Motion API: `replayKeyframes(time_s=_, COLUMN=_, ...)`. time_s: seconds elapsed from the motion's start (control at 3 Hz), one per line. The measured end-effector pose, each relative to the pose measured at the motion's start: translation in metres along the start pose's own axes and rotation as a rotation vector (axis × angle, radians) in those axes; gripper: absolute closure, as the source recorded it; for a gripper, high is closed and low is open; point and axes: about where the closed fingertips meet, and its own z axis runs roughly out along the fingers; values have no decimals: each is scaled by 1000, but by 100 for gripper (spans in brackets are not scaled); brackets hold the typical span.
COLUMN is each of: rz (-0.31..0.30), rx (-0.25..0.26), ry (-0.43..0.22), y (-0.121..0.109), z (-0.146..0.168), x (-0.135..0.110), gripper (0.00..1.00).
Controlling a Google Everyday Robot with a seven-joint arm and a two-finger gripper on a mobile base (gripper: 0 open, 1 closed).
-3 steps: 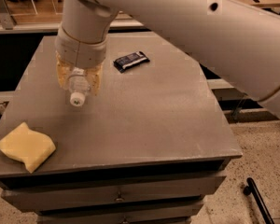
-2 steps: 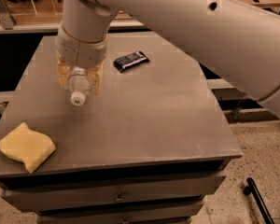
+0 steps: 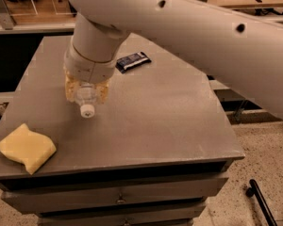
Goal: Move blue plastic bottle near sponge
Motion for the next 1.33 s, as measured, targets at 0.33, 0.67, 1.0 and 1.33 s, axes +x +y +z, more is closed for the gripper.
replayKeyframes(time_s=0.33, rz=-176, rx=11, ry=-22, y=3, z=10, x=-25, gripper=100)
replayKeyframes(time_s=0.67, rz=-261, rx=10, ry=-22, y=3, z=10, x=-26, gripper=100)
replayKeyframes(time_s=1.0, rz=-282, rx=10, ry=-35, y=1, z=12, x=-28, gripper=100)
replayKeyframes(time_s=1.33, rz=-436, rx=0, ry=-107, y=-6, z=20, x=-44, gripper=100)
